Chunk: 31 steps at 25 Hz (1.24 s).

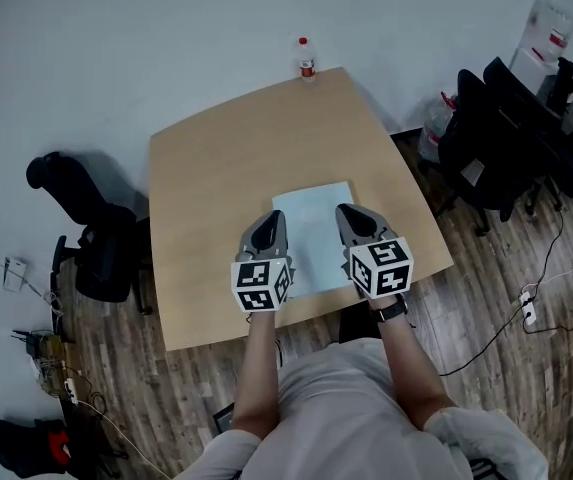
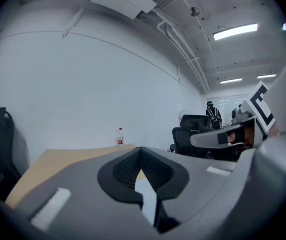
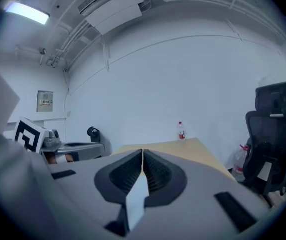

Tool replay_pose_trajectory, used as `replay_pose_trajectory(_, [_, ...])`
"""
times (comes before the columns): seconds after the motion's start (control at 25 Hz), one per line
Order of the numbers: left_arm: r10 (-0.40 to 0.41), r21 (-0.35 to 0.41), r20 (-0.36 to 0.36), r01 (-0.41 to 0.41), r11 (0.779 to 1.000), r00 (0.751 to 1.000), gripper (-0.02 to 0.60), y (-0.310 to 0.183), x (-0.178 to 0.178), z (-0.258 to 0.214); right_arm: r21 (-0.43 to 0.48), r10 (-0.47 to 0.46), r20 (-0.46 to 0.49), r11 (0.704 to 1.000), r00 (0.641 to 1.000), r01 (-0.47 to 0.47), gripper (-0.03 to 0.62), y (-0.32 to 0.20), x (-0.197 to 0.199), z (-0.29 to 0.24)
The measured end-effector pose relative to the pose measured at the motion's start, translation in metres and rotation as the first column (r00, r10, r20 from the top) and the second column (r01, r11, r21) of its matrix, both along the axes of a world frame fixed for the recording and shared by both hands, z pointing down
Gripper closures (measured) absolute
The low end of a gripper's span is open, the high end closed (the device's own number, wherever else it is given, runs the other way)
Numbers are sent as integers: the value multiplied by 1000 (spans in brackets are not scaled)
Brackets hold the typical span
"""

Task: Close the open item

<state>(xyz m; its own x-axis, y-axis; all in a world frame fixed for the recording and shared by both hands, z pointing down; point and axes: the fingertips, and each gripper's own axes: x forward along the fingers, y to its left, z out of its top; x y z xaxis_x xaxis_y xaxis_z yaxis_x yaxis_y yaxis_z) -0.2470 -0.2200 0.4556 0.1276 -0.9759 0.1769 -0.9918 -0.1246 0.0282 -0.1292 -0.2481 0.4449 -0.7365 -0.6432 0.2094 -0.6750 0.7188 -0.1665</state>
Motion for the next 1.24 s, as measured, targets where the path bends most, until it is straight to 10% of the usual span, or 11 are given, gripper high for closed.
replay_pose_trajectory(0.4, [-136, 165, 130, 114, 980, 982, 572, 34, -26, -61, 209, 63, -40, 976, 997, -53, 580, 12, -3, -57])
replay_pose_trajectory(1.24, [-116, 159, 128, 95, 983, 985, 572, 28, -18, -52, 287, 137, -55, 951, 989, -116, 579, 15, 13, -63])
